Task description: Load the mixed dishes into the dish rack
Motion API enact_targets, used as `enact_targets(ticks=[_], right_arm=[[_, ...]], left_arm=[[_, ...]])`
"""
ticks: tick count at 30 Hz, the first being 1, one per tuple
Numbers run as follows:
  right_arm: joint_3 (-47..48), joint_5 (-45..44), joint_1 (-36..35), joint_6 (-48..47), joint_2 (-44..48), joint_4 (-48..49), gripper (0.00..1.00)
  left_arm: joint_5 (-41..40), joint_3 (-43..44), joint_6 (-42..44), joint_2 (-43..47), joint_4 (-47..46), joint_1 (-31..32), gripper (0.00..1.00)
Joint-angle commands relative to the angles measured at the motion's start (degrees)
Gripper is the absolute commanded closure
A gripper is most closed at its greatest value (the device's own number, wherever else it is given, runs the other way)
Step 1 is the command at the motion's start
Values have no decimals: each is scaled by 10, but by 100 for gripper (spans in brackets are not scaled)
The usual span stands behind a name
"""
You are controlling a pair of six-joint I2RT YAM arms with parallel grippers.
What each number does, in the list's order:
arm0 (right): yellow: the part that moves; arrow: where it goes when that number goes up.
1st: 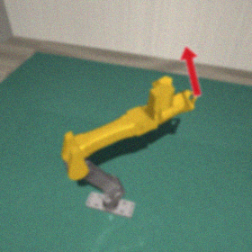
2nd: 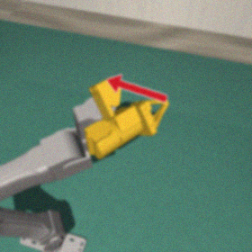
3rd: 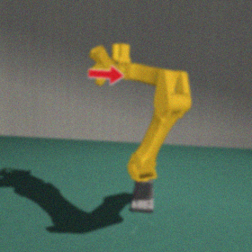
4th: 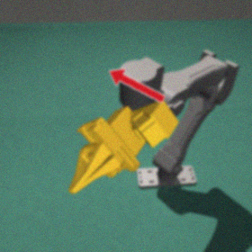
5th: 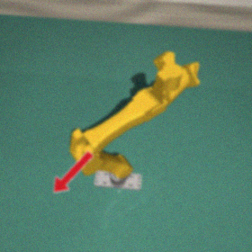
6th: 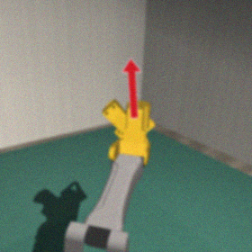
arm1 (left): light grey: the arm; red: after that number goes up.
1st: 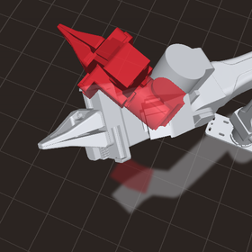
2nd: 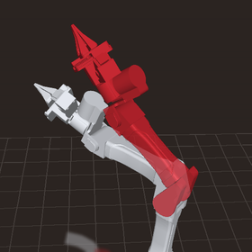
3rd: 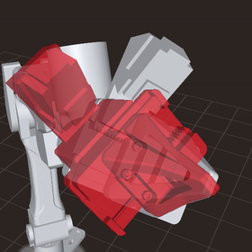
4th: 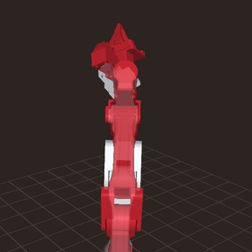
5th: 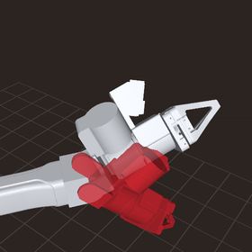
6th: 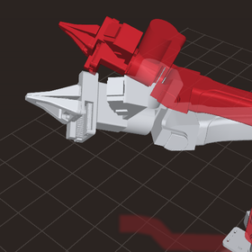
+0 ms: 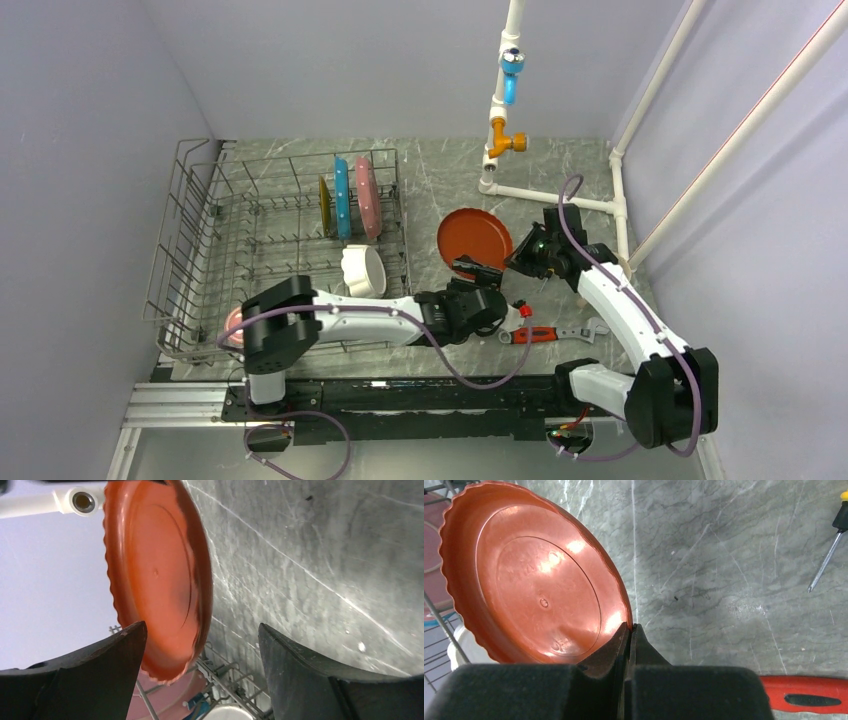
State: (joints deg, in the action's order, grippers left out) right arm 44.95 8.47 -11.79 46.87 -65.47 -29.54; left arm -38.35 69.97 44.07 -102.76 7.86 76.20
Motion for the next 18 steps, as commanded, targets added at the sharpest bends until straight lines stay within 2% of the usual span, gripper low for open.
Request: enact_targets(ticks=[1, 5, 12, 15, 16, 18], right_arm=[[8, 10, -1, 0, 33, -8, 100], [8, 14, -1, -1, 41, -11, 100], [-3, 41, -1, -6, 52, 3, 100], [-9, 61, -1, -17, 56, 23, 100], [-9, 73, 0, -24, 58, 30, 96], [-7, 101, -1, -43, 59, 48, 84]], left_arm=[[-90, 47, 61, -45, -41, 0, 15], [-112, 53, 84, -60, -73, 1, 32], [-165, 44, 158, -73, -183, 1, 84], [-168, 34, 176, -65, -217, 1, 97], [-168, 32, 177, -61, -222, 1, 100], [-166, 29, 173, -50, -222, 1, 100]])
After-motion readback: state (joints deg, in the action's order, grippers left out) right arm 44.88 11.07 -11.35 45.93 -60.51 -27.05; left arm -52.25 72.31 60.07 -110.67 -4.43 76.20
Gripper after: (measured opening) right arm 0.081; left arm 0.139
